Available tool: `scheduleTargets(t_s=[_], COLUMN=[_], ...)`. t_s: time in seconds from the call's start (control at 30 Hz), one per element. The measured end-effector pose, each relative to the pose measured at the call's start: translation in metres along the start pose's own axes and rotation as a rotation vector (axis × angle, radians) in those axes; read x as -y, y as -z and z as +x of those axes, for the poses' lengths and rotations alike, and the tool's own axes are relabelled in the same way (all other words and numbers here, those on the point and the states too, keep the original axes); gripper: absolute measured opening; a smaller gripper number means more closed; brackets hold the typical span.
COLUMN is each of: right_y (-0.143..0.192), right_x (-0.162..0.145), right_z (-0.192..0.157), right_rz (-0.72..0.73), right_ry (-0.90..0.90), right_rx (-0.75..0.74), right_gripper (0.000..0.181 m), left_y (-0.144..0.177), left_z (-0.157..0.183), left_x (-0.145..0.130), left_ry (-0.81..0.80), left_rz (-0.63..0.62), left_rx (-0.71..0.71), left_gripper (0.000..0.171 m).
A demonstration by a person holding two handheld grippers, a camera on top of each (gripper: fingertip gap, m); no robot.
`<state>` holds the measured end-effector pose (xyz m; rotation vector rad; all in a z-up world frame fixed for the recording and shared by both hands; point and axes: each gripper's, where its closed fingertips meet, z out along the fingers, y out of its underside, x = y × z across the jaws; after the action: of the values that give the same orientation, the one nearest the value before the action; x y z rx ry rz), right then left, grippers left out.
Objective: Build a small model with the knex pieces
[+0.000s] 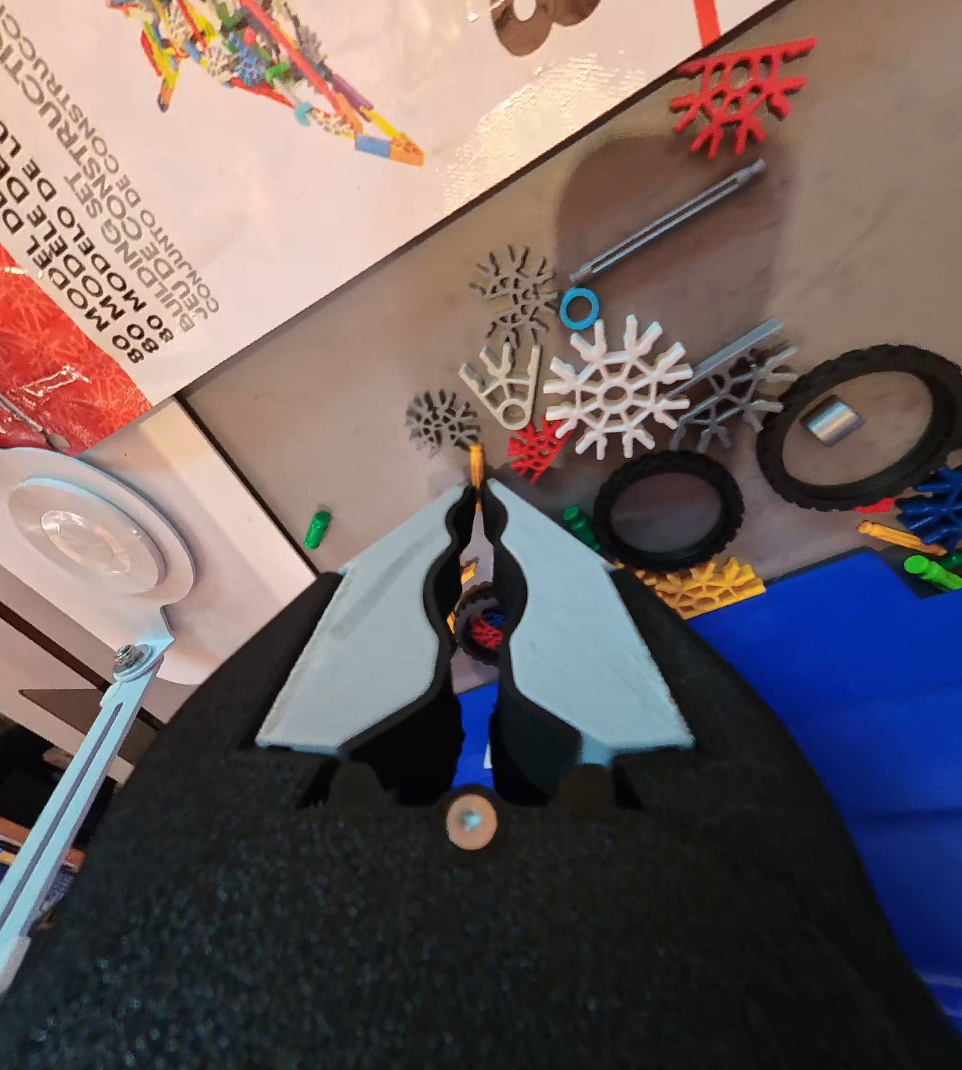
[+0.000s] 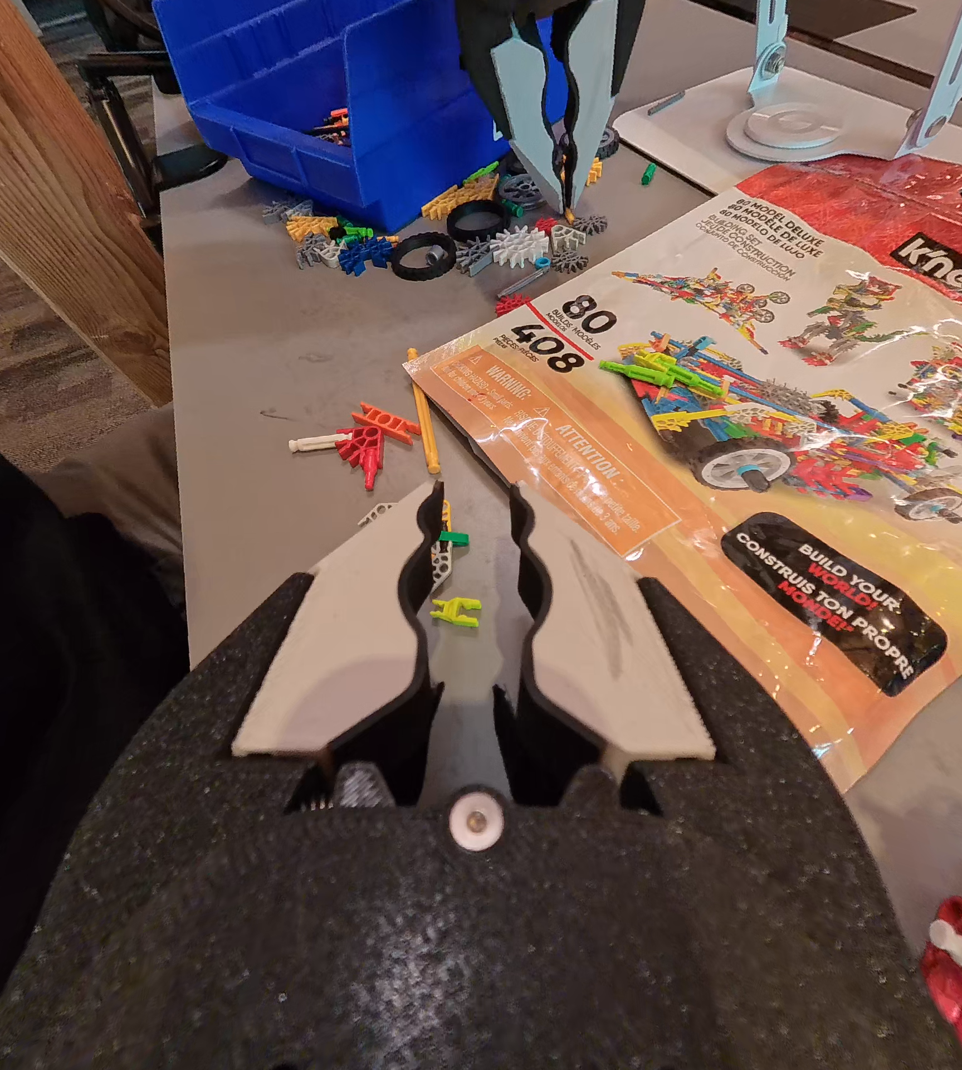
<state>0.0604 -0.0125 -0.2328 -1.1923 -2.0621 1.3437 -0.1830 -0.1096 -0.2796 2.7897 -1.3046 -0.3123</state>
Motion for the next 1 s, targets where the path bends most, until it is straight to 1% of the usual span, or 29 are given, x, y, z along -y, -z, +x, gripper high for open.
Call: scheduleTargets(t_s=[0.07,0.17,0.27,0.33,0.47,0.53,0.6,0.7,0.8,0.9,1.0], right_y=[0.001,0.004,0.010,0.014,0.024,0.029,0.033,0.037,0.040,0.040,0.038], right_x=[0.001,0.003,0.005,0.006,0.003,0.001,0.001,0.000,0.003,-0.003,-0.009], right_z=[0.002,0.001,-0.002,-0.006,-0.010,-0.013,-0.018,-0.026,-0.035,-0.040,-0.042], right_rz=[0.007,0.020,0.031,0.033,0.031,0.031,0.032,0.019,0.015,-0.034,-0.052], right_ry=[-0.006,-0.018,-0.024,-0.018,-0.015,-0.015,-0.001,0.056,0.138,0.183,0.162], right_rx=[-0.009,-0.008,-0.013,-0.018,-0.042,-0.052,-0.070,-0.116,-0.165,-0.198,-0.204], right_gripper=[0.019,0.019,0.019,0.019,0.019,0.019,0.019,0.019,0.018,0.016,0.011], left_y=[0.002,0.014,0.037,0.059,0.097,0.109,0.114,0.112,0.108,0.100,0.094], left_z=[0.000,0.000,-0.001,0.000,0.016,0.032,0.049,0.071,0.092,0.101,0.105], left_x=[0.000,0.007,0.014,0.026,0.069,0.099,0.131,0.171,0.212,0.239,0.253], left_ry=[0.013,0.046,0.059,0.068,0.077,0.064,0.043,-0.021,-0.055,-0.077,-0.106], left_rz=[0.000,0.037,0.058,0.089,0.208,0.281,0.353,0.395,0.475,0.522,0.529], left_rx=[0.016,0.040,0.102,0.155,0.212,0.211,0.194,0.194,0.144,0.104,0.092], left_gripper=[0.000,0.000,0.000,0.000,0.000,0.000,0.000,0.000,0.000,0.000,0.000])
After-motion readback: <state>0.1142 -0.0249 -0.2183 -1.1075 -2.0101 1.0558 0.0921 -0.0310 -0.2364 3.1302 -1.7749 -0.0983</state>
